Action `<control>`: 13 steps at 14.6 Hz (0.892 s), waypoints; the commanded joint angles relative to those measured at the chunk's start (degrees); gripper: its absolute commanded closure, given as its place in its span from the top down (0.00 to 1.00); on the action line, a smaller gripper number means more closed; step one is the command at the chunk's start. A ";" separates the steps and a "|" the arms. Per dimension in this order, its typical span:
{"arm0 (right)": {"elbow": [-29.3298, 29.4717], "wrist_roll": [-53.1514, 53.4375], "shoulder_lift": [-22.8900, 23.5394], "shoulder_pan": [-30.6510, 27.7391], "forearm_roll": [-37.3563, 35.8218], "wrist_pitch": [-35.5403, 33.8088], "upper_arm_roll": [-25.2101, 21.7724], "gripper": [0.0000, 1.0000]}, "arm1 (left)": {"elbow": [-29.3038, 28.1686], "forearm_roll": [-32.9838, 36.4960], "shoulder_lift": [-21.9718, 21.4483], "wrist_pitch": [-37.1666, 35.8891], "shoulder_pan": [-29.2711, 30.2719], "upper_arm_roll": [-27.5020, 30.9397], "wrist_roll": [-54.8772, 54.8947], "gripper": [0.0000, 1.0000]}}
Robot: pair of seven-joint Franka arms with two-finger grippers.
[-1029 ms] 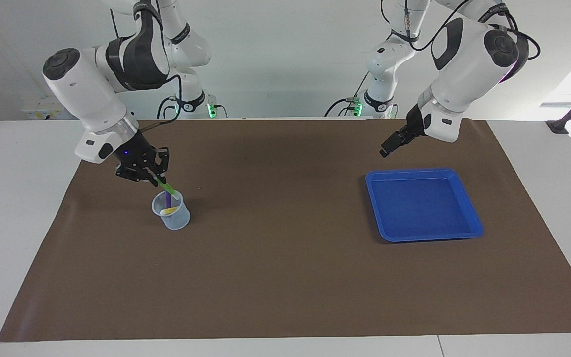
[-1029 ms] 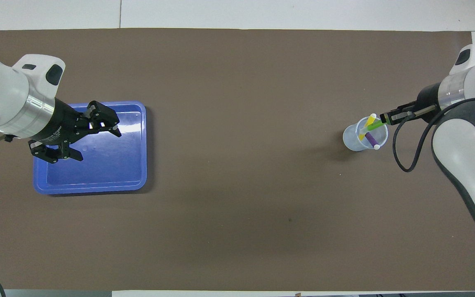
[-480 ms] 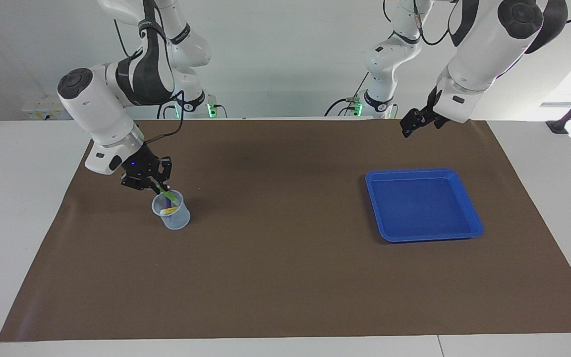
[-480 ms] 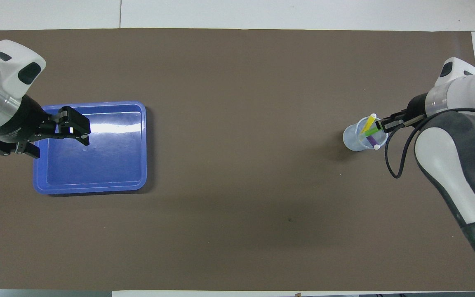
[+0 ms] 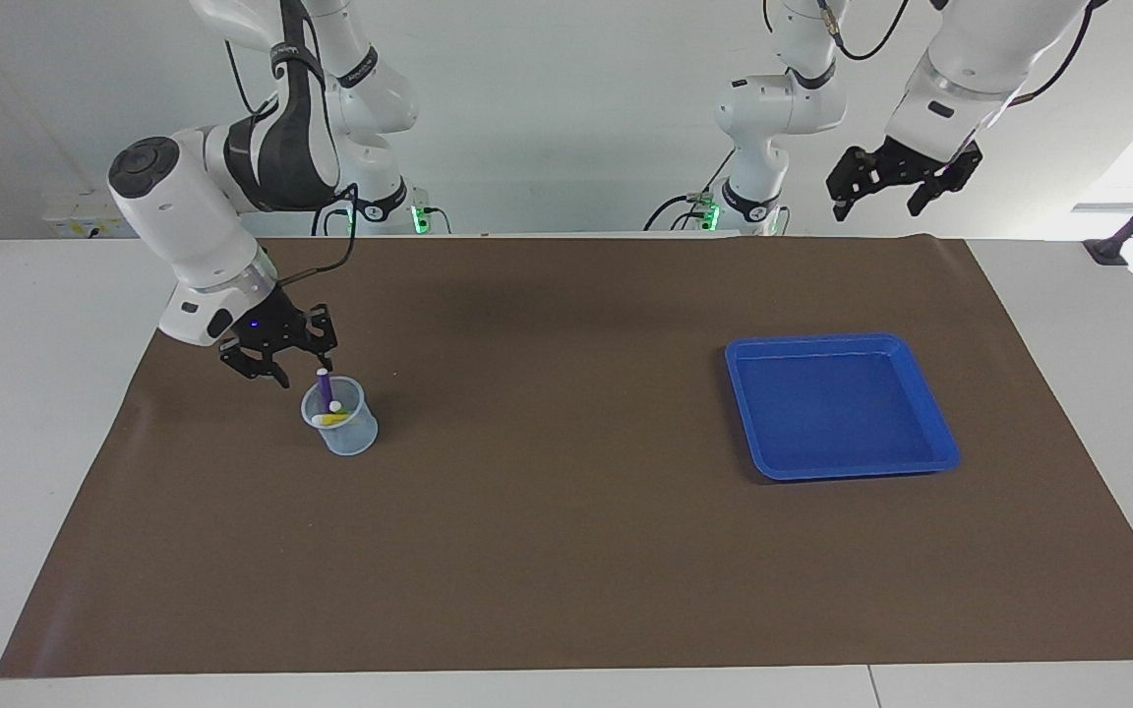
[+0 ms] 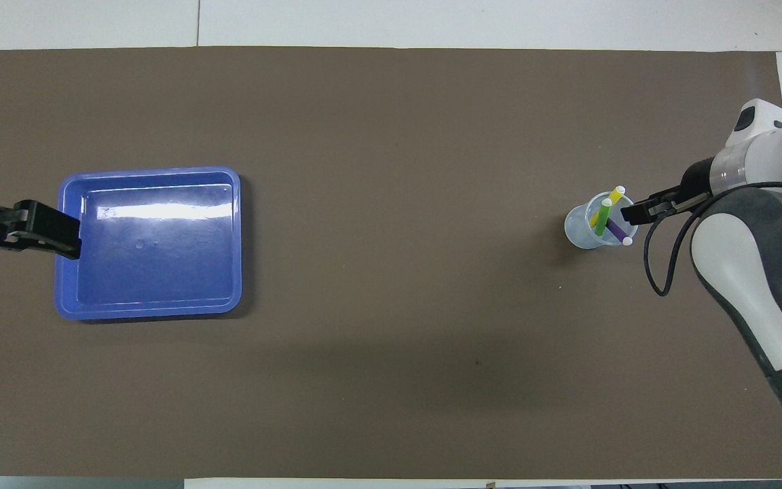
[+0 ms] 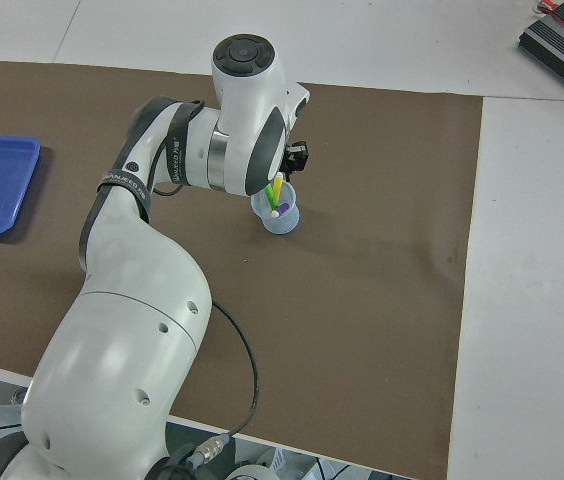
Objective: Transfer and insert pens with both arms
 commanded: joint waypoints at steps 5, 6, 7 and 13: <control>15.03 9.53 -1.00 -0.69 -7.87 -19.90 0.48 1.00 | -5.44 -2.20 -3.47 3.02 -2.06 3.02 3.22 1.00; 16.71 10.59 -1.52 -0.69 -7.97 -22.72 0.48 1.00 | -5.62 -2.02 -3.47 2.67 -2.41 2.93 2.96 1.00; 18.56 10.78 -2.05 -0.86 -7.97 -25.71 0.39 1.00 | -5.62 -2.02 -3.47 3.02 -2.41 2.92 2.44 1.00; 21.66 17.43 -3.55 -0.25 -10.17 -33.04 -2.86 1.00 | -6.67 -2.11 0.04 9.07 -2.50 3.54 1.02 1.00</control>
